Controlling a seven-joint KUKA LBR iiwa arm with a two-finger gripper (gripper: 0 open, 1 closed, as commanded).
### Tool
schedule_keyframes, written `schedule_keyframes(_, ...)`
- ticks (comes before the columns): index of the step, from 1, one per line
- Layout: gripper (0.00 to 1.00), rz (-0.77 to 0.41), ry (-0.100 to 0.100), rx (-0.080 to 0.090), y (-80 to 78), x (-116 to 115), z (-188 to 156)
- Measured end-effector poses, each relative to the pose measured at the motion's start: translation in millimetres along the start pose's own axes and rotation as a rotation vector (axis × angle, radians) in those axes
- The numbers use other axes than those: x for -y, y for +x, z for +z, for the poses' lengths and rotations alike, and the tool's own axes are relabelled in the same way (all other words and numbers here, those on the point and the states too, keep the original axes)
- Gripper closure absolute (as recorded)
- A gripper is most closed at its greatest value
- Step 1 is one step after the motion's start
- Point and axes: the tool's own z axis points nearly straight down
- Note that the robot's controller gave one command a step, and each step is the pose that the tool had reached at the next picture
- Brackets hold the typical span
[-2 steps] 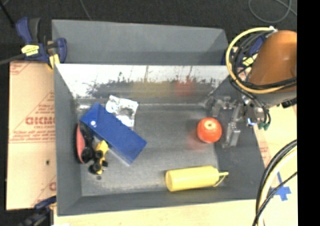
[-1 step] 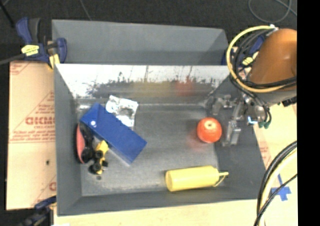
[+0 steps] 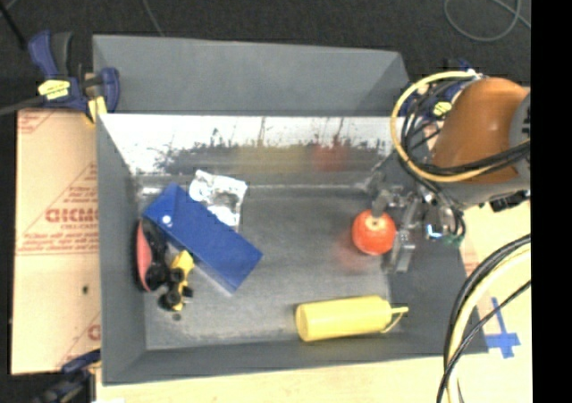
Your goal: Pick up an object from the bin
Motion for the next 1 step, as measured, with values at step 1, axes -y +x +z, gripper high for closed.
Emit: schedule_keyframes(1,0.0,-0.026,0.0,0.006,-3.0,10.9,38.6)
